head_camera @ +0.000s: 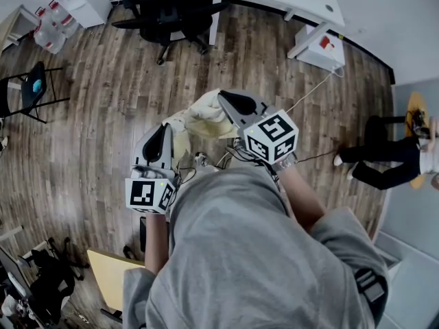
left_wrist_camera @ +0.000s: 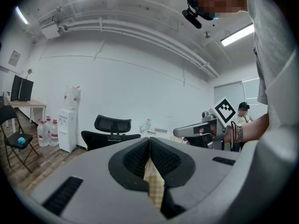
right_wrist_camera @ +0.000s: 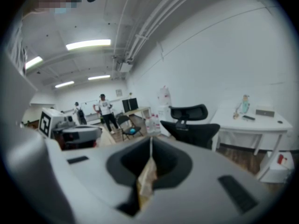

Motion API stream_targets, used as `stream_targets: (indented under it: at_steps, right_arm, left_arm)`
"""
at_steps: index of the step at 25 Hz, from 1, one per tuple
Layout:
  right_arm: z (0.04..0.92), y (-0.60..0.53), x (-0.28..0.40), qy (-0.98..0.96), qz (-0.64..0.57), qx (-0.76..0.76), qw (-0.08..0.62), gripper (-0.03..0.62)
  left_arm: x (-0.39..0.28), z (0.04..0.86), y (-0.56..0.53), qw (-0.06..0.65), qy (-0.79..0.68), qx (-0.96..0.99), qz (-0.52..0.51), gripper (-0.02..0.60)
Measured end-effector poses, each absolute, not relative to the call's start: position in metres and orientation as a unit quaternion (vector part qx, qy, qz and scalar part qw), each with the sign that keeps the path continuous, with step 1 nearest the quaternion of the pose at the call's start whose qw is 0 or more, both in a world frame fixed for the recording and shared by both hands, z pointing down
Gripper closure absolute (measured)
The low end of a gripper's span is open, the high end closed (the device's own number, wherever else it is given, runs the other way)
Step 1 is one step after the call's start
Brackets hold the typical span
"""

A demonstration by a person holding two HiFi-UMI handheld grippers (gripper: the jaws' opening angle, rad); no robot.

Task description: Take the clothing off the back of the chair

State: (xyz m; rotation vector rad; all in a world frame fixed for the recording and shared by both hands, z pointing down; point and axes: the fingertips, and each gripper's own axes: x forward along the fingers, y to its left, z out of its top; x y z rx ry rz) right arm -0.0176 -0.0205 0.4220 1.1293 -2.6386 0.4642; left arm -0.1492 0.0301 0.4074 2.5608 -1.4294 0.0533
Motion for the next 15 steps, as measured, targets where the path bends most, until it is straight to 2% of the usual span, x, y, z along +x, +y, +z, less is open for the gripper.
stream_targets:
  at_steps: [15]
  right_arm:
    - [0.4179,-0.0224,-0.0152,-0.904,0.144,0.383,0.127,0.556]
  left_arm:
    - [-0.1528,0.4068,0.0317,0.102,-0.485,0.868,0.021,0.545]
